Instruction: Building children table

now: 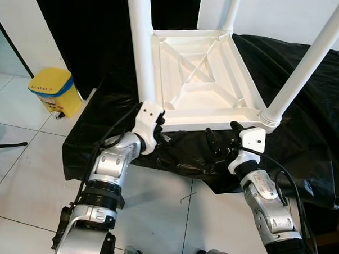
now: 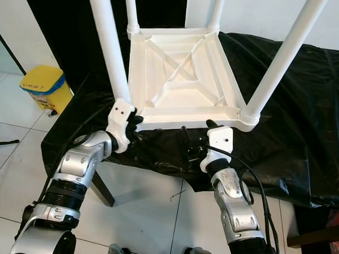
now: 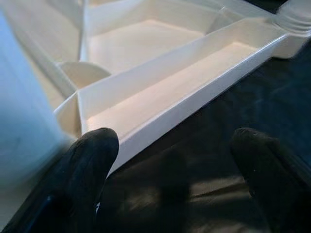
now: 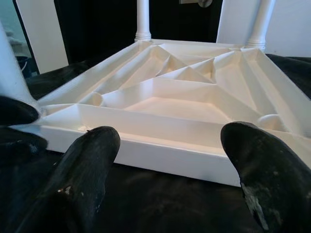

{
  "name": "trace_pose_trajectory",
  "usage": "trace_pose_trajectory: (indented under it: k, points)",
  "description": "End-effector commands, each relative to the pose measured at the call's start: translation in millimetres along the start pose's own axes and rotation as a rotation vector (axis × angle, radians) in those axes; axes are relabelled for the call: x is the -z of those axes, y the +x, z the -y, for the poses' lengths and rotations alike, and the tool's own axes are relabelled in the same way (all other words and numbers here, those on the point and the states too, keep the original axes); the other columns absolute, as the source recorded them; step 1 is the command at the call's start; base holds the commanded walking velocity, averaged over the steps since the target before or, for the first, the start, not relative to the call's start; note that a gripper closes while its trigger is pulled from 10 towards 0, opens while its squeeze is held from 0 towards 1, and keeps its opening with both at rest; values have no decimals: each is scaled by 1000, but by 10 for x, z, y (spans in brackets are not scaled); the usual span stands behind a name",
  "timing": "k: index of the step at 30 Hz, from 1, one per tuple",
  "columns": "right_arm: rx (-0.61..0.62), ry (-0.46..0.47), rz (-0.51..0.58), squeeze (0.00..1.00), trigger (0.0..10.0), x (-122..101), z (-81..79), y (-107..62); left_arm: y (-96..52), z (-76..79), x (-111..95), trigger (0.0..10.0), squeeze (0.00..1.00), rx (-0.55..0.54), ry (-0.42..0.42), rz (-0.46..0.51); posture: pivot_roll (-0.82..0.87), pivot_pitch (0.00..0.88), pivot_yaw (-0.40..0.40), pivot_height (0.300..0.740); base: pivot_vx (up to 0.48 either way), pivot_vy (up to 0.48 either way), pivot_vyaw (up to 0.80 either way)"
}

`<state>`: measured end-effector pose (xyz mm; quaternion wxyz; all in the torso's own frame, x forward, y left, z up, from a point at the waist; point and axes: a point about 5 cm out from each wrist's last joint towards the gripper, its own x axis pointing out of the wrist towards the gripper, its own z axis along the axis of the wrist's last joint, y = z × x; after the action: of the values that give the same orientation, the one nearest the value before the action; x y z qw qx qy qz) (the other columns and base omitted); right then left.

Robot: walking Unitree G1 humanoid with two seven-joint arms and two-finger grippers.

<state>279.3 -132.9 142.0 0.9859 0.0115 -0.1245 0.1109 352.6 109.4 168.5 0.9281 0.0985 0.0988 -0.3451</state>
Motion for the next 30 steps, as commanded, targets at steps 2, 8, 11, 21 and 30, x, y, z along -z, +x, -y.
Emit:
trace_pose_trajectory:
  k: [2, 8, 11, 21, 30]
  points:
    - [1, 1, -8, 0, 10000, 30, 14, -15, -200, -409, 241, 10000, 0, -646, -15, -108, 44, 126, -58, 740, 0, 0, 0]
    - [6, -4, -9, 0, 10000, 30, 33, -16, -330, -522, 330, 10000, 0, -694, -9, -141, 39, 124, -59, 740, 0, 0, 0]
    - [36, -13, -14, 0, 10000, 38, 92, -30, -352, -512, 345, 10000, 0, -680, -11, -144, 38, 120, -66, 740, 0, 0, 0]
    - [281, -120, -61, 0, 10000, 68, 620, -93, -23, 178, 77, 10000, 0, -202, 37, 22, 22, 116, -72, 740, 0, 0, 0]
    - [269, -189, -72, 1000, 10000, 7, 933, 35, 129, 565, -197, 10000, 0, 98, 114, 144, 5, 127, -68, 740, 0, 0, 0]
